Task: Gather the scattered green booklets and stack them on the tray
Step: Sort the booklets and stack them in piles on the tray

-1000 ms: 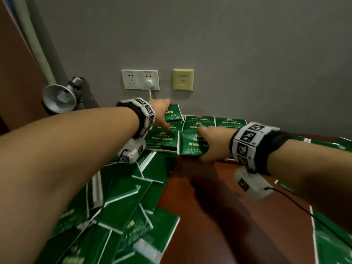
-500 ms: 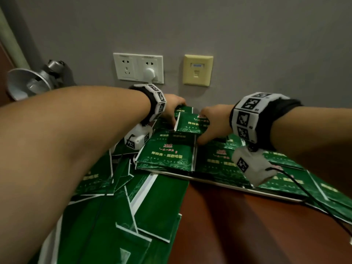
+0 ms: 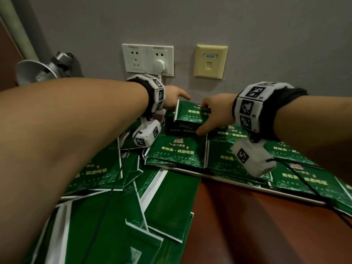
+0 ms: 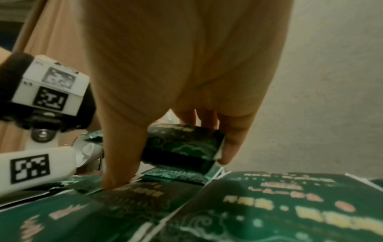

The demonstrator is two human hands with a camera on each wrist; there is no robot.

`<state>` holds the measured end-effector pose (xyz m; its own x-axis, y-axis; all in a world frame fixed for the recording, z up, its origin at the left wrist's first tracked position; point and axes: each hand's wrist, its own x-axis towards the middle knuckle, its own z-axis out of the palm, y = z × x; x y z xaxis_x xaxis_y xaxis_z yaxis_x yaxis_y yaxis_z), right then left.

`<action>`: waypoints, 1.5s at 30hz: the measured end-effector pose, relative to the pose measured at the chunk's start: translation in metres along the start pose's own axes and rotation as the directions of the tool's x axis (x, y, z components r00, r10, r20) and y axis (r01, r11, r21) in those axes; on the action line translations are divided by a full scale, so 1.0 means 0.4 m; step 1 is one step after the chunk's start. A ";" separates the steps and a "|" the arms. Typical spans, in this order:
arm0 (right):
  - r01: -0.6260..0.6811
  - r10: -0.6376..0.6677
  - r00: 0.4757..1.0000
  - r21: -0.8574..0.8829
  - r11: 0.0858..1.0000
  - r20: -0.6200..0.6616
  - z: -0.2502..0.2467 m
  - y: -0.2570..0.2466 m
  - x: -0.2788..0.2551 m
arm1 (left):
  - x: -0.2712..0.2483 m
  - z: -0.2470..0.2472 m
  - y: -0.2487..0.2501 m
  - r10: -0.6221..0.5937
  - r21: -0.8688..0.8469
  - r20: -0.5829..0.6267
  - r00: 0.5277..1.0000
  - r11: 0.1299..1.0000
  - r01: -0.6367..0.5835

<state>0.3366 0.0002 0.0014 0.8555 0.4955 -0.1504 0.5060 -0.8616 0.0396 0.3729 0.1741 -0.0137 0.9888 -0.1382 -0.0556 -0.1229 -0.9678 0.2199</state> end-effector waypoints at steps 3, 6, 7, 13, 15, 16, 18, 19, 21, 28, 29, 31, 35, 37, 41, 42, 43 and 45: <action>0.014 -0.014 1.000 0.000 1.000 -0.008 0.006 -0.021 0.016 | -0.037 -0.038 -0.026 -0.111 0.059 -0.043 0.993 0.992 0.114; 0.029 -0.029 0.999 -0.017 0.999 0.017 0.022 -0.054 0.037 | -0.086 -0.079 -0.053 -0.200 0.100 -0.067 0.977 0.973 0.206; 0.026 -0.026 1.000 -0.032 0.999 0.016 0.025 -0.063 0.040 | -0.104 -0.087 -0.058 -0.218 0.102 -0.071 0.973 0.969 0.224; 0.010 -0.023 0.996 -0.141 0.990 -0.091 -0.018 -0.073 -0.041 | -0.204 -0.096 -0.038 -0.244 0.190 -0.047 0.969 0.950 0.248; 0.040 -0.056 0.995 -0.180 0.983 -0.084 -0.027 -0.077 -0.111 | -0.249 -0.090 0.007 -0.210 0.213 -0.053 0.976 0.953 0.217; 0.059 -0.071 0.996 -0.189 0.980 -0.055 -0.024 -0.081 -0.158 | -0.274 -0.085 0.036 -0.188 0.221 -0.050 0.981 0.956 0.194; 0.116 -0.112 0.993 -0.177 0.977 0.029 -0.008 -0.097 -0.265 | -0.336 -0.072 0.102 -0.142 0.268 -0.010 0.990 0.953 0.140; 0.144 -0.135 0.989 -0.167 0.976 0.060 0.008 -0.105 -0.319 | -0.373 -0.060 0.135 -0.126 0.310 0.030 0.992 0.944 0.111; 0.185 -0.166 0.978 -0.153 0.971 0.129 0.050 -0.123 -0.422 | -0.462 -0.021 0.197 -0.115 0.406 0.143 0.983 0.913 0.047; 0.142 -0.103 0.940 -0.099 0.985 0.326 0.172 -0.115 -0.691 | -0.752 0.159 0.385 -0.133 0.483 0.291 0.947 0.875 -0.025; 0.120 -0.088 0.944 -0.082 0.989 0.318 0.182 -0.099 -0.722 | -0.769 0.177 0.412 -0.124 0.458 0.279 0.952 0.889 -0.019; 0.069 -0.042 0.957 -0.084 0.994 0.286 0.203 -0.070 -0.778 | -0.787 0.209 0.474 -0.105 0.410 0.273 0.956 0.912 -0.017; -0.048 0.064 0.973 -0.080 0.996 0.223 0.249 0.000 -0.888 | -0.790 0.274 0.604 -0.057 0.324 0.317 0.947 0.945 -0.051; -0.132 0.140 0.977 -0.060 0.989 0.161 0.261 0.056 -0.932 | -0.782 0.303 0.670 -0.020 0.284 0.309 0.951 0.956 -0.072; -0.319 0.326 0.940 -0.082 0.944 0.098 0.279 0.190 -1.013 | -0.776 0.355 0.786 0.014 0.246 0.307 0.951 0.965 -0.094; -0.372 0.379 0.920 -0.083 0.925 0.100 0.286 0.222 -1.032 | -0.772 0.363 0.802 0.006 0.251 0.308 0.951 0.964 -0.088; -0.413 0.421 0.900 -0.092 0.906 0.112 0.296 0.251 -1.047 | -0.768 0.367 0.813 -0.008 0.257 0.305 0.952 0.964 -0.074; -0.432 0.445 0.882 -0.113 0.895 0.153 0.314 0.288 -1.069 | -0.756 0.373 0.820 -0.032 0.265 0.297 0.954 0.963 -0.050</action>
<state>0.0152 -0.3246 -0.0537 0.9633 0.0371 -0.2658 0.0959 -0.9725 0.2121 0.0210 -0.1331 -0.0701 0.9227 -0.1635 -0.3491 -0.1903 -0.9808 -0.0437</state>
